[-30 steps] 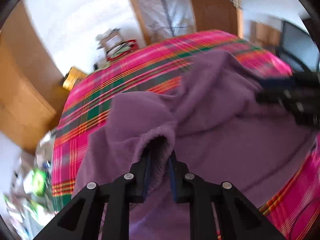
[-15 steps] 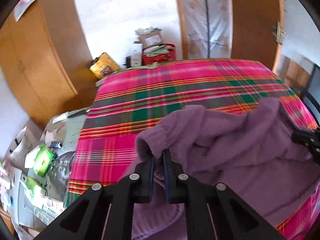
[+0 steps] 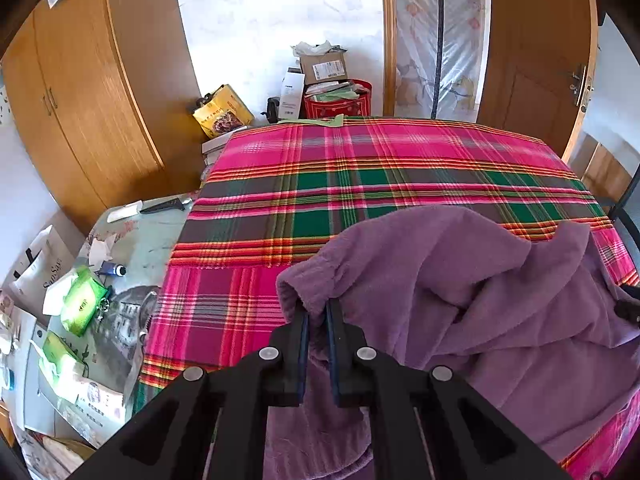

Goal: Fold clothes

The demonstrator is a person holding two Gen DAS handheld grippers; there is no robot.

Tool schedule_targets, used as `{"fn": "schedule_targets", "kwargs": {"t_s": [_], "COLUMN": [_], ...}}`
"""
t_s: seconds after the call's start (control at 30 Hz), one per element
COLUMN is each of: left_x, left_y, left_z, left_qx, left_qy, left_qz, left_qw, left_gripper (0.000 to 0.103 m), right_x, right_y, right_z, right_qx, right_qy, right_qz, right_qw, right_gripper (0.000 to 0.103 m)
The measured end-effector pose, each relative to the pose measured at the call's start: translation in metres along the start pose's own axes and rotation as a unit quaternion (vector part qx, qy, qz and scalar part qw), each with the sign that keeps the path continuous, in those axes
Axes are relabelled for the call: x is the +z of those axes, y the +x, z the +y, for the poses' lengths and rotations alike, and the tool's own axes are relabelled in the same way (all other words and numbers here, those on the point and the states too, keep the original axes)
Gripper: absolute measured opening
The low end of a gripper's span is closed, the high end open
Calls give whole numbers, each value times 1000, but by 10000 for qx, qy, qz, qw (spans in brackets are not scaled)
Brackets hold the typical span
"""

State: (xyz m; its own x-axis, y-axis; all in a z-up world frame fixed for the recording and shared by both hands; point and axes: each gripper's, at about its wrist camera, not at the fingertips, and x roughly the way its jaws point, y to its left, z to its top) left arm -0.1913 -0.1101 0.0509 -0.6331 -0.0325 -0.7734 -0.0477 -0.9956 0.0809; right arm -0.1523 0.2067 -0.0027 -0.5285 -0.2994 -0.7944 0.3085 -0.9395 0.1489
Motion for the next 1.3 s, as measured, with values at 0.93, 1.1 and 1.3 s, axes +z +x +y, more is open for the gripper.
{"fn": "schedule_targets", "kwargs": {"t_s": [0.93, 1.1, 1.3], "left_x": [43, 52, 54], "left_y": [30, 43, 62], "left_z": [61, 72, 79], "left_qx": [630, 793, 835], "left_qy": [-799, -825, -856], "left_qz": [94, 162, 322], "left_qw": [9948, 9933, 9923], "left_gripper": [9, 9, 9], "right_x": [89, 102, 106], "right_y": [32, 60, 80], "right_z": [-16, -16, -20], "right_qx": [-946, -1140, -1225], "right_qy": [-256, -351, -372], "right_qz": [-241, -94, 36], "right_qw": [9949, 9928, 9918], "right_gripper": [8, 8, 9]}}
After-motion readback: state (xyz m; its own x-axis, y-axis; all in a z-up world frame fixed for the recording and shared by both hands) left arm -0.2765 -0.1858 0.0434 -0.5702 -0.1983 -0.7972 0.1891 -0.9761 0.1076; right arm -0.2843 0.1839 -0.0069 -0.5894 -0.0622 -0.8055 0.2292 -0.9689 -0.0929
